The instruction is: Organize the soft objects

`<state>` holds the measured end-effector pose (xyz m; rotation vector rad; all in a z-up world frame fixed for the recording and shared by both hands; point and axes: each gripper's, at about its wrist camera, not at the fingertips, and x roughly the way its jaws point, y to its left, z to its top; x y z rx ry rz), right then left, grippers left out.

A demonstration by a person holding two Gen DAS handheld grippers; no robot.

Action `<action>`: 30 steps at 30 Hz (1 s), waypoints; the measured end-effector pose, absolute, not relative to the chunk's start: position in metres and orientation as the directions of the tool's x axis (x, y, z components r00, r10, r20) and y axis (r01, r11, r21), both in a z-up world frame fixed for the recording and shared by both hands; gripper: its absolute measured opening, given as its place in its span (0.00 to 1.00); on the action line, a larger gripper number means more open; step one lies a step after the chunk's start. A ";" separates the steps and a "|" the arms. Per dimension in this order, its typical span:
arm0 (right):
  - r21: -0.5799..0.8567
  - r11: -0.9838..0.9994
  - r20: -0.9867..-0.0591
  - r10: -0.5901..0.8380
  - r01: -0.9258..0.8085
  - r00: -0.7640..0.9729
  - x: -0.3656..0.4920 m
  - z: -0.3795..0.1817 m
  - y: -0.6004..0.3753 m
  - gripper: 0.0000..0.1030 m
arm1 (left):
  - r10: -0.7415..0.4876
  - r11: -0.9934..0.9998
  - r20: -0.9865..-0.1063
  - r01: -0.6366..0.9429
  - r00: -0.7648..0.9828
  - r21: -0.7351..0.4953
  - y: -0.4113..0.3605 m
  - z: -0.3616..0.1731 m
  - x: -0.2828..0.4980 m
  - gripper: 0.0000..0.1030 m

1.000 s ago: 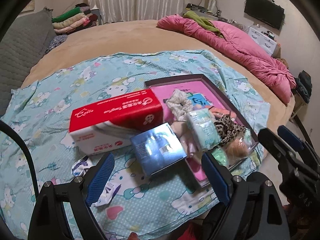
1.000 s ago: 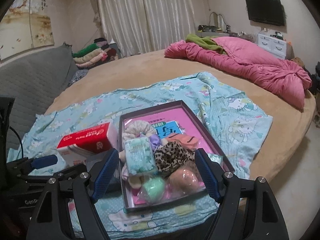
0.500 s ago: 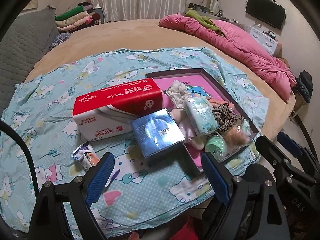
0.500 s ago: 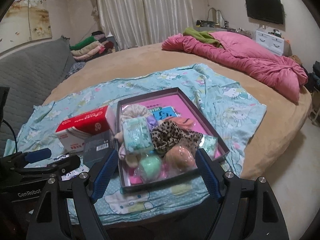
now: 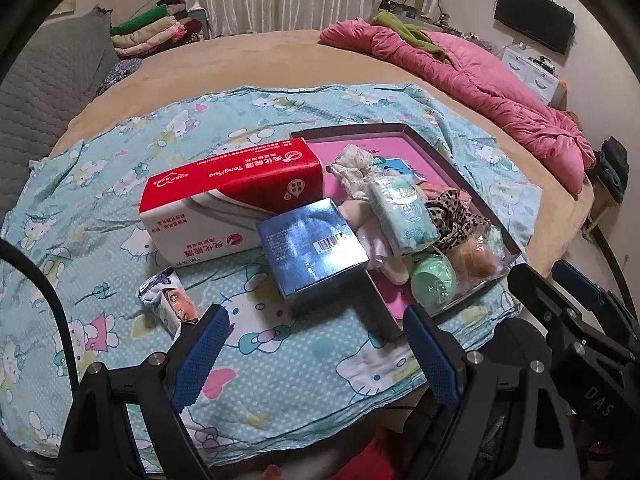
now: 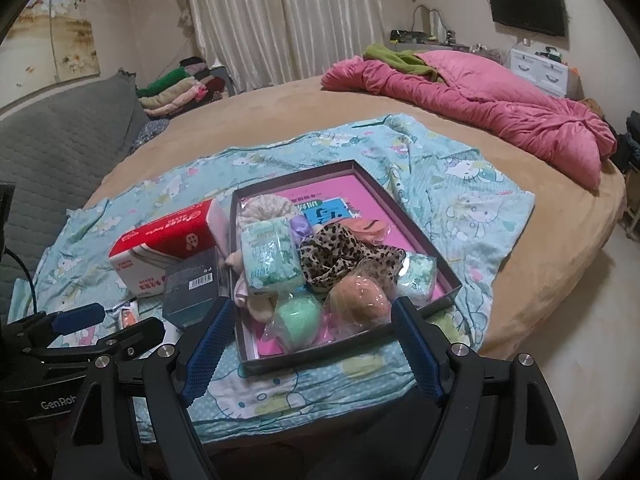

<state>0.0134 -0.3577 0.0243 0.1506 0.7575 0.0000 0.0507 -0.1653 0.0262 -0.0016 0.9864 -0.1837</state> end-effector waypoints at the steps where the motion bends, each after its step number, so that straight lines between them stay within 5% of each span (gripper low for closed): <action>1: 0.138 0.989 -0.685 0.055 0.054 0.727 0.013 0.024 -0.358 0.79 | -0.156 0.984 -0.830 0.153 0.535 -0.087 -0.165 0.026 0.051 0.86; 30: 0.151 0.987 -0.699 0.068 0.053 0.711 0.016 0.020 -0.357 0.79 | -0.141 0.986 -0.842 0.146 0.521 -0.075 -0.163 0.021 0.050 0.86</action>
